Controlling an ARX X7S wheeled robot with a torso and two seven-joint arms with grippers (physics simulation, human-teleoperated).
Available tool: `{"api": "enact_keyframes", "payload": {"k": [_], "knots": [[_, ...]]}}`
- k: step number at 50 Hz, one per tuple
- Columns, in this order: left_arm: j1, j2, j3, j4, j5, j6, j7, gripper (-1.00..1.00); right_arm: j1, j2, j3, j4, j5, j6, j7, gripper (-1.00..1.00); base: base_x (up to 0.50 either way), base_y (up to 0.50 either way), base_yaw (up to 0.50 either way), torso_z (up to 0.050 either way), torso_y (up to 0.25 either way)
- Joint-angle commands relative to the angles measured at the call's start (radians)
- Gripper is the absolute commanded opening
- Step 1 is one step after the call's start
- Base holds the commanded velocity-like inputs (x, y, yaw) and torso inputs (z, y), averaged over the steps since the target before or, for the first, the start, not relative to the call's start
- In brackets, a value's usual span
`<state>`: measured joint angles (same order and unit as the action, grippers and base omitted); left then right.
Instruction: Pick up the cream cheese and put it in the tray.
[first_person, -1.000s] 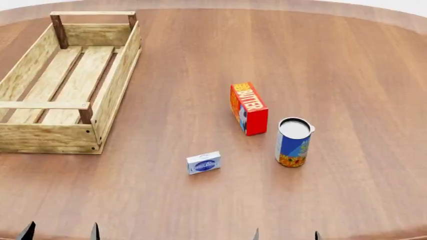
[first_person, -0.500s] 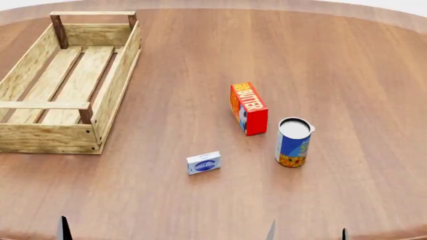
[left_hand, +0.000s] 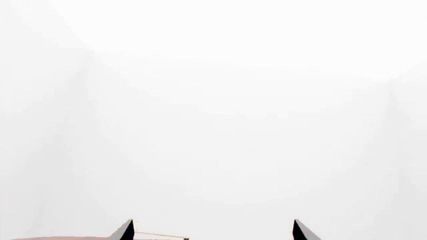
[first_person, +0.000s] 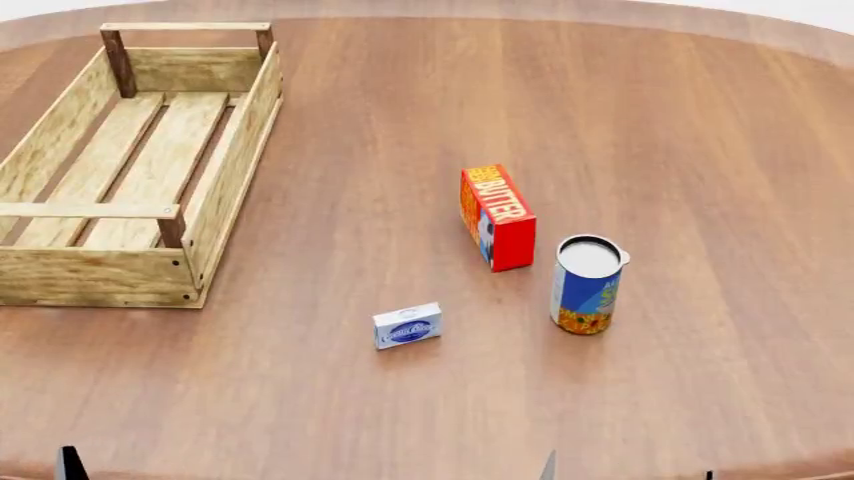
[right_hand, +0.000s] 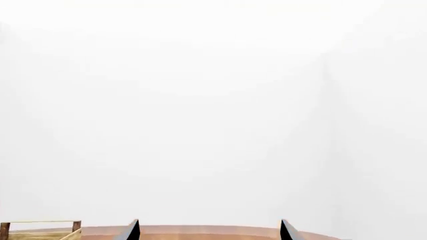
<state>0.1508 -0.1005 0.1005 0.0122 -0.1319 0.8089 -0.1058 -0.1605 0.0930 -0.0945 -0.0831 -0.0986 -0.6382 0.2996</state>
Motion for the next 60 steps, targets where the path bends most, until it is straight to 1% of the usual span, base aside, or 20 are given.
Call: {"api": "enact_keyframes", "payload": {"k": [1,3,5,7,20,40,60], "knots": [[0.005,-0.005,0.002,-0.014,-0.008,0.079,-0.014,1.00,-0.006,0.011,-0.010,0.010,-0.018,-0.065,0.037,1.00,0.03,0.00,0.00,0.000,0.000],[0.004,-0.006,0.001,-0.016,-0.011,0.089,-0.016,1.00,-0.006,0.013,-0.012,0.011,-0.020,-0.066,0.040,1.00,0.03,0.00,0.00,0.000,0.000],[0.001,-0.009,0.002,-0.016,-0.006,0.071,-0.020,1.00,-0.007,0.007,-0.007,0.020,-0.073,-0.086,0.061,1.00,0.09,0.00,0.00,0.000,0.000],[-0.001,-0.008,0.000,-0.020,-0.003,0.079,-0.025,1.00,-0.004,0.008,-0.010,0.021,-0.082,-0.082,0.065,1.00,0.19,0.00,0.00,0.000,0.000],[-0.006,-0.011,0.002,-0.022,0.010,0.070,-0.049,1.00,0.004,0.021,-0.027,0.027,-0.086,-0.064,0.081,1.00,0.19,0.00,0.00,0.000,0.000],[-0.010,-0.023,0.013,-0.016,0.011,0.054,-0.075,1.00,0.011,0.024,-0.031,0.038,-0.149,-0.064,0.141,1.00,0.19,0.00,0.00,0.000,0.000],[-0.010,-0.032,0.017,-0.016,0.019,0.069,-0.100,1.00,0.015,0.035,-0.050,0.044,-0.178,-0.063,0.178,1.00,0.19,0.11,0.00,0.000,0.000]]}}
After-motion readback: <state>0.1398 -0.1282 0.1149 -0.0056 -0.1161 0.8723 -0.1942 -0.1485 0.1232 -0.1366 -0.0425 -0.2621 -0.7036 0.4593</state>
